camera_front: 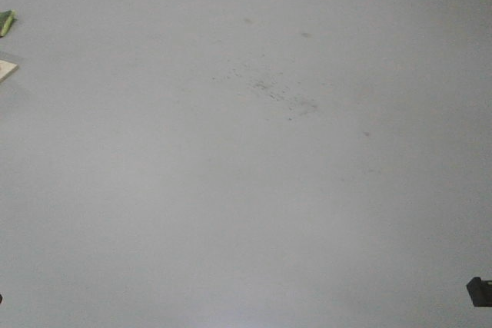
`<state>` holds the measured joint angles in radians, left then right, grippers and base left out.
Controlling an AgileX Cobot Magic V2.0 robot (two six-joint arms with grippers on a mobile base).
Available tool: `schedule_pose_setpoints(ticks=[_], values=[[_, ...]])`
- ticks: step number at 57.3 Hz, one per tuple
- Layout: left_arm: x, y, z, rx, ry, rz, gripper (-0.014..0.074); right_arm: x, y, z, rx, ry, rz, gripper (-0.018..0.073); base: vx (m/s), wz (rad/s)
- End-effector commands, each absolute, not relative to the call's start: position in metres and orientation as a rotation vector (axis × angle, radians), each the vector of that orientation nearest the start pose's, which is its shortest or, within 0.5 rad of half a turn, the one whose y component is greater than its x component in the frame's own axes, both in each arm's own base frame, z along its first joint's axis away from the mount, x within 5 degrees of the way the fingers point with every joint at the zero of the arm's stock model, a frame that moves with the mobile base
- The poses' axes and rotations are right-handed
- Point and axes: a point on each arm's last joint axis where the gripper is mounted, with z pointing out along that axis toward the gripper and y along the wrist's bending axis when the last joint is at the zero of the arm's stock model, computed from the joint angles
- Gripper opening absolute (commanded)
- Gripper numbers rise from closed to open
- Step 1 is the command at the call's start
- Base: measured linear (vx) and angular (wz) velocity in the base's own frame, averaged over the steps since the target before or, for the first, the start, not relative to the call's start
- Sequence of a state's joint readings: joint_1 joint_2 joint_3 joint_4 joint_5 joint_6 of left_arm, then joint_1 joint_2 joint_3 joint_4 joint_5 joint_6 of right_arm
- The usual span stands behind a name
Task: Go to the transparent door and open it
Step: 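Drive the base toward the white-framed sliding glass door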
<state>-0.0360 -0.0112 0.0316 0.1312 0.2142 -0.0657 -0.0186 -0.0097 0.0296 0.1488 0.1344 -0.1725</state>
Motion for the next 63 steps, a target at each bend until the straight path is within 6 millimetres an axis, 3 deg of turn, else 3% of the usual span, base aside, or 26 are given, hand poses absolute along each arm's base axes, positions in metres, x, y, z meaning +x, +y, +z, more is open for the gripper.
schedule_pose_setpoints(ticks=[1,63], values=[[0.0564,-0.0009,0.1867,0.068,1.637,0.024,0.0003,0.0562,-0.0006,0.1985,-0.007,1.543,-0.031,0.0011,0.49,0.34],[0.0564,-0.0009,0.1867,0.068,1.637,0.024,0.0003,0.0562,-0.0006,0.1985,-0.007,1.543,-0.031,0.0011,0.51,0.49]])
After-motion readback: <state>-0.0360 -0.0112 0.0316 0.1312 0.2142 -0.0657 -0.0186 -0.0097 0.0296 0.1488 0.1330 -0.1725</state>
